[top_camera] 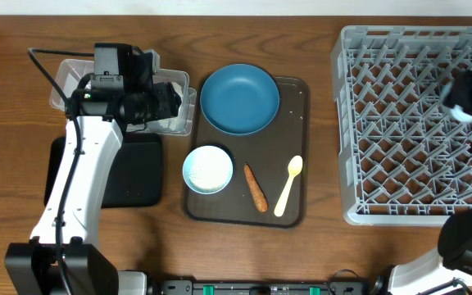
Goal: Sort waste into correct bins and load items into the dishwasher rack
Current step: 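Carry blue cup with right gripper into dish rack and release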
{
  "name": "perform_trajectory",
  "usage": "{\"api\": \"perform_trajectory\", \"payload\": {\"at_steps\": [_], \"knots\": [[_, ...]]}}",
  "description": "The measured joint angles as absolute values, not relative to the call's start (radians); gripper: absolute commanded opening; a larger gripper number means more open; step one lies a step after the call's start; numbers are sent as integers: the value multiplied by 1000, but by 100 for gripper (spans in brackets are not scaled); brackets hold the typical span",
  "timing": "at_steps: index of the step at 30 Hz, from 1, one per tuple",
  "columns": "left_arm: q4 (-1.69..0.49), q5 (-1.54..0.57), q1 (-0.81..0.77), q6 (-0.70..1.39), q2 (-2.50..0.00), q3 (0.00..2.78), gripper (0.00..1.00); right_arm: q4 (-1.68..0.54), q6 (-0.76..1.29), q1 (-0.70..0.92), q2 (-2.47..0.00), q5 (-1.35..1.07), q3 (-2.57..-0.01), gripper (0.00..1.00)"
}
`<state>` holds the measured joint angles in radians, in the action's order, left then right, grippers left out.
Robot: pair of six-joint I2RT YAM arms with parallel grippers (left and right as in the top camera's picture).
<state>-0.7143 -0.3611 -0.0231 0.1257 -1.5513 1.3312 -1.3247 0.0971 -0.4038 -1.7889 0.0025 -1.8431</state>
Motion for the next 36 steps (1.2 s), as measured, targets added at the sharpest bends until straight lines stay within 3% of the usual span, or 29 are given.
{"api": "perform_trajectory", "payload": {"at_steps": [7, 14, 20, 22, 26, 28, 32, 36], "knots": [[-714, -359, -23, 126, -1551, 1331, 50, -1340, 107, -491, -1803, 23, -1804, 34], [-714, -359, -23, 126, -1551, 1331, 50, -1211, 108, -539, -1829, 26, -1648, 34], [-714, -359, -23, 126, -1551, 1331, 50, -1159, 111, -553, -1832, 25, -1578, 40], [-714, -359, -23, 126, -1551, 1331, 50, -1151, 112, -553, -1832, 24, -1557, 47], [-714, -359, -23, 126, -1551, 1331, 50, -1120, 111, -553, -1832, 23, -1514, 80], [-714, -359, -23, 126, -1551, 1331, 50, -1103, 119, -554, -1832, 19, -1501, 88], [-714, -359, -23, 126, -1551, 1331, 50, -1063, 124, -554, -1832, -19, -1498, 96], [-715, -359, -23, 126, -1551, 1331, 50, -1062, 123, -554, -1832, -78, -1504, 97]]}}
